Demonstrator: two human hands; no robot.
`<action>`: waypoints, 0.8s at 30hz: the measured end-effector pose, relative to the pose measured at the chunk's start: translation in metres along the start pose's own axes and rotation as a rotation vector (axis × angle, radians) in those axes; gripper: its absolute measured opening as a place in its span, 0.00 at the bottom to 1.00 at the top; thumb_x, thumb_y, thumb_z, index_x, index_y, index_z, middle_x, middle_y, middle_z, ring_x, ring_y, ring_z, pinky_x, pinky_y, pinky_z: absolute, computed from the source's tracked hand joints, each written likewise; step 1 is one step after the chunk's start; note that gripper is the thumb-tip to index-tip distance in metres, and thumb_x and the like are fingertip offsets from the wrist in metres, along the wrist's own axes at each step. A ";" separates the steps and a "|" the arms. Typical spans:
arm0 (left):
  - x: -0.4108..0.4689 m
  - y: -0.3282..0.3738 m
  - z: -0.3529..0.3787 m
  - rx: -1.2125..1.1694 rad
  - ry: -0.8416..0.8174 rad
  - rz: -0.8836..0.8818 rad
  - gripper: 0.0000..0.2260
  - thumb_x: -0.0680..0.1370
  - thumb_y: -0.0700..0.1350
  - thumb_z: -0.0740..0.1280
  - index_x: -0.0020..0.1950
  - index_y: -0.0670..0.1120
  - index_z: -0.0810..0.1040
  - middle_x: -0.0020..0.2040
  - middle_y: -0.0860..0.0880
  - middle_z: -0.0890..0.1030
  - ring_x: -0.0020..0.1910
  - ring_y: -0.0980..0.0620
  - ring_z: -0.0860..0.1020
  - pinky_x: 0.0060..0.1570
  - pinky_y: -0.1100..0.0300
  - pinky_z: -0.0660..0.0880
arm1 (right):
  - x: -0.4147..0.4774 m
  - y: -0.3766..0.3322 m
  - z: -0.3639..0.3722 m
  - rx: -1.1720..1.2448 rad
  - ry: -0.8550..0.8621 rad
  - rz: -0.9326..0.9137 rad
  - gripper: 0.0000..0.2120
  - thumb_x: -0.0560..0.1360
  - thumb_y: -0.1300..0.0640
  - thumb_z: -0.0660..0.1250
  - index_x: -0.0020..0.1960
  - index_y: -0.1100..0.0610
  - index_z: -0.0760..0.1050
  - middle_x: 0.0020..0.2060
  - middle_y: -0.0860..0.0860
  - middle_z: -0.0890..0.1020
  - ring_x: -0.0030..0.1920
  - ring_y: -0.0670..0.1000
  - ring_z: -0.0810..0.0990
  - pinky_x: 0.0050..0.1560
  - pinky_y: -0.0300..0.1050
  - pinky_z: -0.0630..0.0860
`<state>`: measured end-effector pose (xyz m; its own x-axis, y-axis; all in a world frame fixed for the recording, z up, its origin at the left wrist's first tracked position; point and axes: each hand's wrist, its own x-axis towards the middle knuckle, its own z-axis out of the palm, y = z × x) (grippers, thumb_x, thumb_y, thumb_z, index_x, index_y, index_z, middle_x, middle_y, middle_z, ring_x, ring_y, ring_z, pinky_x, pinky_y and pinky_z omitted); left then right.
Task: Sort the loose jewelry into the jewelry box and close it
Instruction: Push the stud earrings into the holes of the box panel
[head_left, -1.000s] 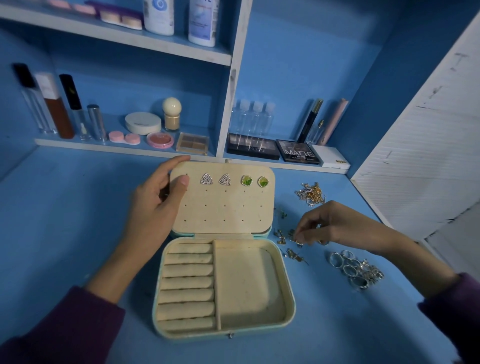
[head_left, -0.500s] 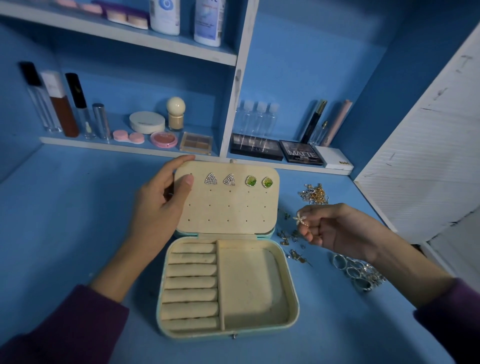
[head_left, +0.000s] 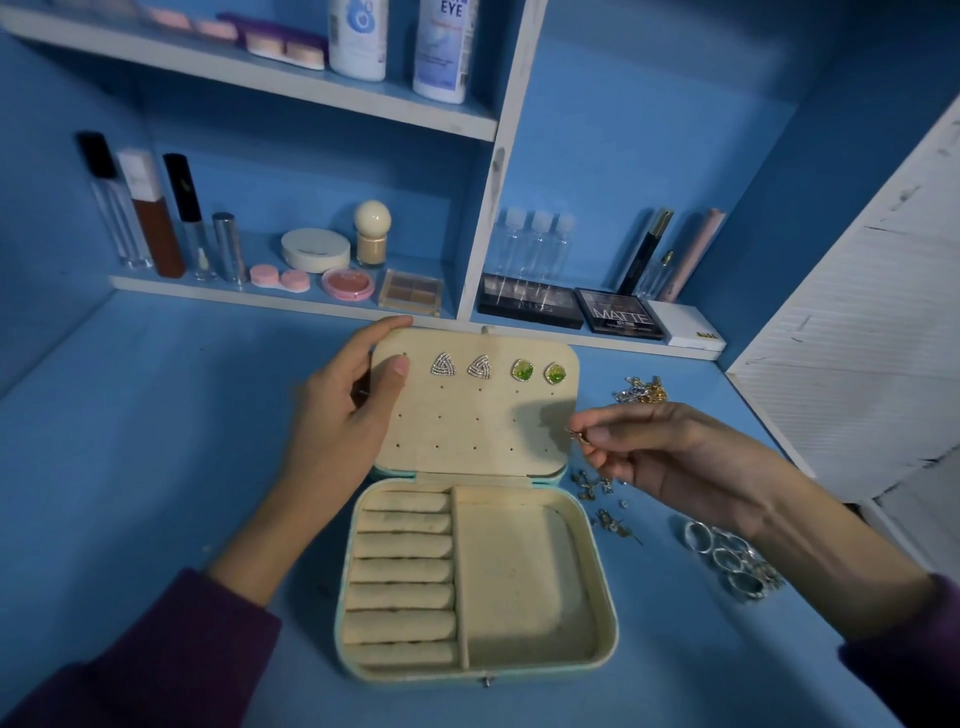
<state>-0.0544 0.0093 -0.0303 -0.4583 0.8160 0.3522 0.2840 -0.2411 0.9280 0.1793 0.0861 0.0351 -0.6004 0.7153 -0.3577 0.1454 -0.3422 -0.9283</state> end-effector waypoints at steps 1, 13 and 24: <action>0.000 0.000 0.000 0.003 -0.002 0.004 0.13 0.80 0.46 0.64 0.58 0.64 0.74 0.47 0.46 0.83 0.48 0.48 0.80 0.50 0.46 0.78 | 0.000 -0.001 0.003 -0.034 -0.004 -0.030 0.10 0.63 0.69 0.67 0.41 0.62 0.84 0.32 0.55 0.80 0.32 0.48 0.77 0.32 0.35 0.75; 0.003 -0.008 -0.001 0.045 -0.003 0.075 0.14 0.75 0.56 0.61 0.60 0.69 0.74 0.43 0.34 0.78 0.42 0.36 0.76 0.43 0.42 0.75 | 0.006 -0.003 0.048 -0.284 0.032 -0.344 0.08 0.65 0.68 0.70 0.44 0.61 0.82 0.34 0.54 0.82 0.33 0.48 0.78 0.37 0.36 0.76; 0.002 -0.003 0.000 0.021 0.030 0.055 0.15 0.80 0.41 0.62 0.61 0.60 0.76 0.27 0.54 0.63 0.27 0.57 0.63 0.29 0.65 0.63 | 0.041 0.012 0.076 -0.942 0.378 -1.129 0.02 0.69 0.65 0.71 0.39 0.59 0.79 0.33 0.47 0.78 0.35 0.44 0.74 0.41 0.32 0.71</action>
<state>-0.0561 0.0121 -0.0328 -0.4661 0.7858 0.4066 0.3269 -0.2741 0.9044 0.0971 0.0648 0.0173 -0.5280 0.4875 0.6954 0.2835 0.8731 -0.3968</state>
